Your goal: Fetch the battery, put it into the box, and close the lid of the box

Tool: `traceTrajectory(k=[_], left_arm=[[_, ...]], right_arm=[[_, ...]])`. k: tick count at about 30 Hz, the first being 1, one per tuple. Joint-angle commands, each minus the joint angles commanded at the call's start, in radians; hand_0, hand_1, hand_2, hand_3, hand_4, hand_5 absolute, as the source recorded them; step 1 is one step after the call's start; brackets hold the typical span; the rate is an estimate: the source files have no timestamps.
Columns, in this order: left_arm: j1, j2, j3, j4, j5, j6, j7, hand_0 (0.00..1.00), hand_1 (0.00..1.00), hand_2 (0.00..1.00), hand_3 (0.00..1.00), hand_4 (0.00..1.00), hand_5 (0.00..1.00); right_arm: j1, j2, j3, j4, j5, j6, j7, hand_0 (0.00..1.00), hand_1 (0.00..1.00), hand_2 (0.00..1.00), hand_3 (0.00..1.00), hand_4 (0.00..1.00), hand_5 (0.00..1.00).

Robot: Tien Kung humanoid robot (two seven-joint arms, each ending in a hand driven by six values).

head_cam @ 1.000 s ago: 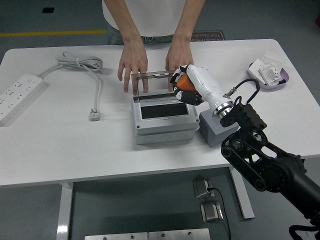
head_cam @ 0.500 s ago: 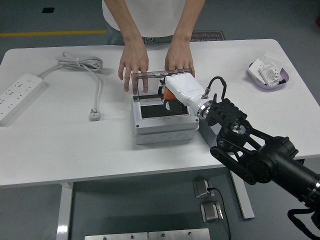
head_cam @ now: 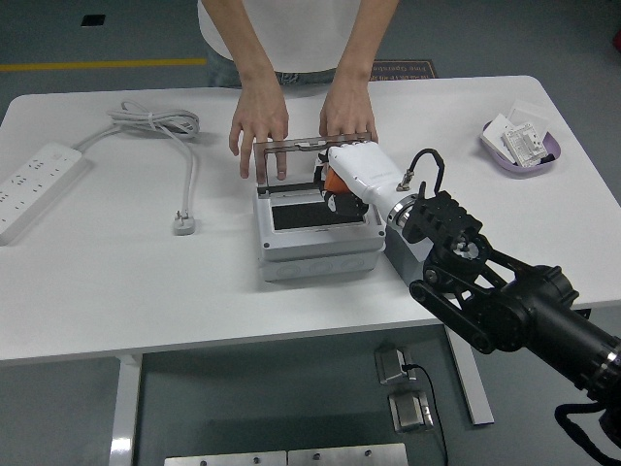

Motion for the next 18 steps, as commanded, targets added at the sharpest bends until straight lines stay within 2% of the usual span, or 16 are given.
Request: traceTrajectory(k=[2, 3, 7, 8, 18], left_arm=[[-0.002, 0.0, -0.002, 0.0, 0.003, 0.0, 0.0, 0.66, 0.673, 0.678, 0.763, 0.795, 0.448], [-0.003, 0.0, -0.002, 0.0, 0.005, 0.0, -0.001, 0.66, 0.673, 0.678, 0.763, 0.795, 0.448], [-0.005, 0.0, -0.003, 0.0, 0.009, 0.0, 0.0, 0.66, 0.673, 0.678, 0.763, 0.795, 0.448], [-0.005, 0.0, -0.003, 0.0, 0.009, 0.0, 0.0, 0.66, 0.673, 0.678, 0.763, 0.794, 0.451], [-0.009, 0.002, -0.002, 0.0, 0.015, 0.0, 0.001, 0.66, 0.673, 0.678, 0.763, 0.793, 0.45]], right_arm=[[0.0, 0.004, -0.002, -0.005, 0.008, -0.013, 0.011, 0.16, 0.223, 0.431, 0.267, 0.086, 0.002], [0.001, 0.006, -0.004, -0.007, 0.013, -0.019, 0.016, 0.18, 0.235, 0.439, 0.387, 0.119, 0.002], [0.002, 0.017, -0.016, -0.013, 0.033, -0.039, 0.035, 0.18, 0.235, 0.439, 0.387, 0.119, 0.002], [0.003, 0.02, -0.019, -0.014, 0.038, -0.044, 0.039, 0.196, 0.243, 0.435, 0.488, 0.104, 0.002], [0.016, 0.048, -0.033, -0.042, 0.069, -0.075, 0.063, 0.201, 0.246, 0.428, 0.46, 0.079, 0.002]])
